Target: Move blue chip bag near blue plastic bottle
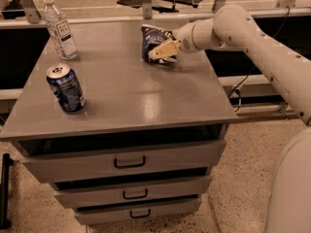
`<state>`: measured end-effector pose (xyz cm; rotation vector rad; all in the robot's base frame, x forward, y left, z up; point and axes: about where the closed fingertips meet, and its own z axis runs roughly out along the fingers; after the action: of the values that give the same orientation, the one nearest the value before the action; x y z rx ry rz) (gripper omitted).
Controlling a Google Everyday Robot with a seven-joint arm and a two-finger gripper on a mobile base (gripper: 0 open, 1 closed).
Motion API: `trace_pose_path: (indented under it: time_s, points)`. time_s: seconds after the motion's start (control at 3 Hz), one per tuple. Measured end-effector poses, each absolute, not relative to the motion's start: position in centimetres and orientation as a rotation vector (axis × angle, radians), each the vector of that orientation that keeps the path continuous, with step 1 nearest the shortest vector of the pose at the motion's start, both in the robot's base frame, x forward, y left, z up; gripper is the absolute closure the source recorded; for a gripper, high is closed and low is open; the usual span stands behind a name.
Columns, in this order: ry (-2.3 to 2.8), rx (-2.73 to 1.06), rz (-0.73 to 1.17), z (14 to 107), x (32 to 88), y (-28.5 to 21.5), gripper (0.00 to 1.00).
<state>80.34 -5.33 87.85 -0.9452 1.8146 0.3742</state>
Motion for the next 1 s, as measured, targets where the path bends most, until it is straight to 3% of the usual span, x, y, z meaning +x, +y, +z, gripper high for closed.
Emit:
trace_pose_path:
  time_s: [0.67, 1.0]
  points:
    - [1.785, -1.001, 0.37, 89.07, 80.18, -4.83, 0.0]
    - [1.799, -1.023, 0.391, 88.28, 80.0, -4.43, 0.17]
